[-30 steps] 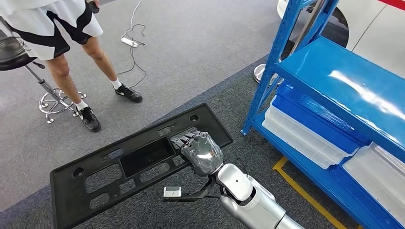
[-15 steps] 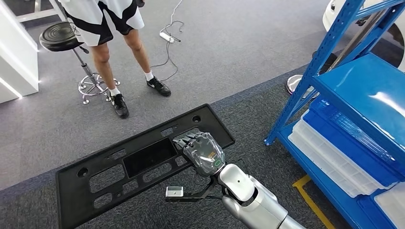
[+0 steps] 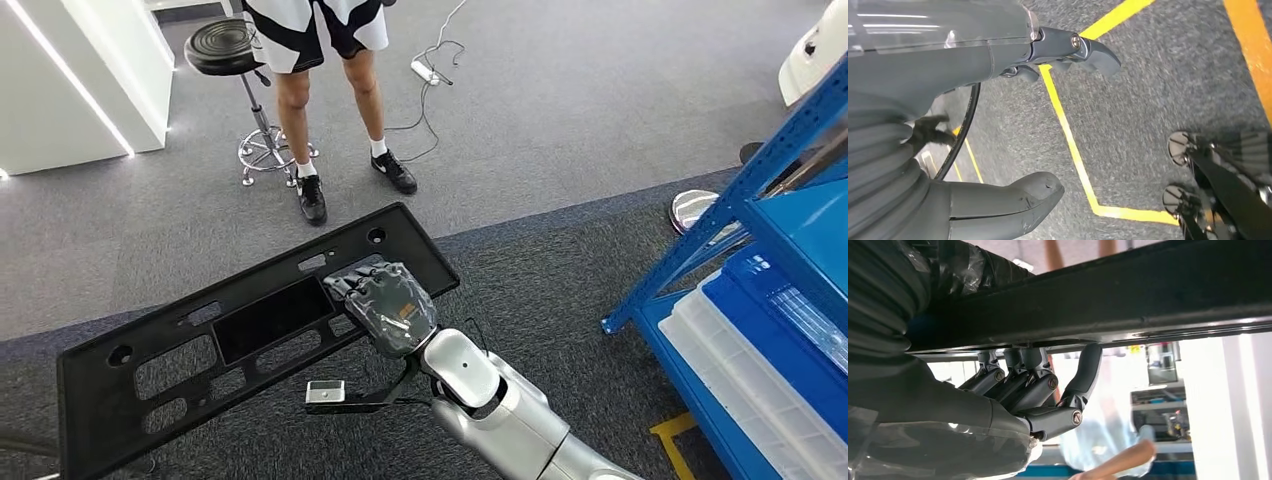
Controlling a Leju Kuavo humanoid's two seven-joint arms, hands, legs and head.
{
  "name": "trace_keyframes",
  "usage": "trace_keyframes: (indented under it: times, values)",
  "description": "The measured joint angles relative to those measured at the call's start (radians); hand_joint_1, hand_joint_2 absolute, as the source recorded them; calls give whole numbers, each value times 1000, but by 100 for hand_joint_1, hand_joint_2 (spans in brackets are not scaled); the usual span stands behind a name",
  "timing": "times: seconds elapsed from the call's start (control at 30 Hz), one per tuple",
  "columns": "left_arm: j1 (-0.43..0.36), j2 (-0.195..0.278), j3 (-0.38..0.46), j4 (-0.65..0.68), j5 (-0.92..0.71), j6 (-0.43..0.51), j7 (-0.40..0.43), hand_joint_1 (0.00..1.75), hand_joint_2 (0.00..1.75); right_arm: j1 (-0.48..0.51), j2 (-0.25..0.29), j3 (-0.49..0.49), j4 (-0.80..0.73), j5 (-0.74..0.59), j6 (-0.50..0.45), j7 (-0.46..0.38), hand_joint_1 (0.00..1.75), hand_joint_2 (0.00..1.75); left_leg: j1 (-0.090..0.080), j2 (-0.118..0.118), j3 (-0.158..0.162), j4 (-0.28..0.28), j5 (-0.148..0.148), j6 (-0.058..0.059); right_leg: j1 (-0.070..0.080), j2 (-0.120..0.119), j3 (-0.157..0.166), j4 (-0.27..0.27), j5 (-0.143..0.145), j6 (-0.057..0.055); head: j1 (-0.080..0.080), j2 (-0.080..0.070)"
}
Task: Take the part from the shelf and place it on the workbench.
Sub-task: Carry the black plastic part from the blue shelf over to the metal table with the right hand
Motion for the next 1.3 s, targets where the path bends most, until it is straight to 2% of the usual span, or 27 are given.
trace_keyframes:
  times: [0.07, 0.13, 0.17, 0.2, 0.23, 0.27, 0.3, 0.33, 0.37, 0.43, 0.5, 0.53, 0.57, 0.63, 0.7, 0.73, 0.77, 0.8, 0.87, 0.93, 1.0, 1.07, 1.13, 1.2, 1.23, 1.27, 1.3]
  values:
    - [2, 0, 2, 0, 0, 0, 0, 0, 175, -5, 12, 3, 9, 0, 0, 0, 175, 175, 7, -22, 3, -9, 7, 12, -4, 50, -14, 42, -33, 8, 0, 0]
    - [0, 0, 2, 0, -1, 0, 0, 0, 175, -8, 17, 4, 20, 0, 0, 1, 175, 175, 10, -44, 2, -11, 10, 19, -8, 106, -70, 161, -98, 10, 0, 0]
    - [-2, 0, 2, 0, -2, 0, 0, 0, 175, -9, 16, 5, 27, 0, 0, 1, 175, 175, 9, -57, 1, -10, 10, 20, -9, 115, -103, 226, -123, 9, 0, 0]
    - [-2, 0, 2, 0, -2, 0, 0, 0, 175, -9, 16, 6, 34, 0, 0, 1, 175, 175, 8, -72, 1, -9, 10, 20, -8, 119, -128, 270, -132, 9, 0, 0]
    - [-2, 0, 3, 0, -3, 0, 0, 0, 175, -9, 17, 8, 41, 0, 0, 1, 175, 175, 8, -87, 0, -7, 10, 20, -8, 121, -136, 275, -119, 8, 0, 0]
    - [-2, 0, 3, 0, -4, 0, 0, 0, 175, -9, 17, 9, 46, -1, 0, 1, 175, 175, 7, -103, 0, -4, 9, 20, -8, 125, -125, 241, -86, 5, 0, 0]
    - [-2, 0, 3, 0, -5, 0, 0, 0, 175, -10, 19, 10, 50, -1, 0, 1, 175, 175, 7, -119, 0, -1, 8, 18, -9, 138, -99, 177, -43, 0, 0, 0]
    - [-2, -1, 3, 0, -6, 0, 0, 0, 175, -11, 20, 10, 52, -1, 0, 1, 175, 175, 6, -132, -1, 2, 7, 16, -10, 163, -71, 110, -9, -5, 0, 0]
    - [-3, -1, 3, 0, -7, 0, 0, 0, 175, -13, 22, 10, 55, -1, 0, 1, 175, 175, 6, -145, -4, 6, 6, 12, -10, 186, -49, 56, 13, -9, 0, 0]
    - [-1, -2, 3, 1, -8, 0, 0, 0, 175, -15, 25, 11, 59, -1, 0, 1, 175, 175, 10, -166, -13, 8, 8, 0, -8, 208, -34, 16, 19, -12, 0, 0]
    - [3, 0, 3, 1, -9, 0, 0, 0, 175, -17, 30, 12, 62, -1, 0, 1, 175, 175, 16, -182, -18, 4, 11, -14, -7, 184, -29, 5, 23, -16, 1, 0]
    - [4, 0, 3, 1, -10, 0, 1, 0, 175, -18, 34, 12, 63, -1, -1, 2, 175, 175, 15, -167, -21, 10, 6, -19, -10, 171, -24, -2, 26, -21, -1, 0]
    - [4, 0, 3, 1, -11, 0, 2, 0, 175, -20, 37, 12, 64, -1, -1, 2, 175, 175, 12, -139, -33, 35, -9, -24, -13, 157, -19, -10, 29, -25, -2, 0]
    - [0, 0, 3, 2, -12, 1, 3, 0, 175, -23, 40, 12, 67, -3, -1, 3, 175, 175, 10, -72, -82, 140, -64, -31, -12, 126, -12, -16, 30, -32, -5, 0]
    - [-4, 0, 4, 2, -12, 4, 5, 0, 175, -22, 40, 12, 73, -4, -1, 3, 175, 175, 14, -46, -139, 252, -106, -38, -8, 93, -12, -14, 26, -33, -6, 0]
    - [-3, 0, 5, 2, -13, 6, 6, 0, 175, -21, 40, 12, 76, -5, -2, 3, 175, 175, 15, -41, -147, 269, -104, -40, -7, 78, -12, -12, 24, -33, -5, 0]
    - [-2, 0, 5, 2, -13, 7, 7, 0, 175, -20, 40, 12, 78, -5, -2, 3, 175, 175, 16, -35, -134, 246, -83, -41, -7, 64, -12, -10, 20, -32, -6, 0]
    - [0, 0, 5, 2, -13, 9, 7, 0, 175, -20, 40, 12, 79, -6, -2, 3, 175, 175, 16, -25, -101, 186, -49, -40, -7, 52, -11, -7, 16, -29, -6, 0]
    - [0, 0, 5, 2, -13, 14, 8, 0, 175, -20, 40, 12, 80, -8, -2, 3, 175, 175, 10, 12, -33, 57, -4, -31, -3, 30, -7, -1, 8, -22, -5, 0]
    - [-2, 0, 6, 2, -13, 18, 8, 0, 175, -21, 40, 12, 80, -10, -3, 3, 175, 175, 3, 26, -11, 10, 2, -18, 2, 13, -4, 0, 3, -12, -5, 0]
    - [0, 0, 8, 2, -13, 20, 9, 0, 175, -21, 39, 12, 80, -13, -3, 2, 175, 175, 3, 5, -12, 7, 6, -7, 3, 0, 0, -3, 0, -2, -5, 0]
    - [2, 0, 9, 2, -14, 22, 9, 0, 175, -22, 38, 12, 80, -14, -3, 0, 175, 175, 8, -15, -9, -2, 12, 5, -1, 33, -6, 21, -23, 8, -5, 0]
    - [-1, -1, 9, 2, -15, 24, 9, 0, 175, -22, 35, 13, 80, -18, -3, -2, 175, 175, 9, -36, -8, -6, 16, 15, -5, 92, -50, 121, -82, 11, -4, 0]
    - [-3, -1, 9, 2, -17, 25, 9, 0, 175, -19, 28, 13, 82, -19, -3, -4, 175, 175, 6, -62, -9, -5, 16, 20, -5, 117, -115, 248, -133, 10, -5, 0]
    - [-4, -1, 9, 2, -18, 25, 9, 0, 175, -17, 25, 13, 83, -19, -2, -4, 175, 175, 5, -78, -10, -3, 16, 20, -5, 120, -134, 278, -133, 9, -5, 0]
    - [-4, -1, 9, 2, -18, 25, 9, 0, 175, -16, 23, 13, 83, -19, -2, -4, 175, 175, 4, -94, -10, -1, 16, 20, -5, 123, -135, 267, -111, 7, -5, 0]
    - [-4, -1, 9, 2, -19, 25, 9, 0, 175, -16, 21, 13, 83, -19, -2, -4, 175, 175, 4, -109, -10, 2, 15, 19, -5, 130, -117, 220, -73, 3, -5, 0]
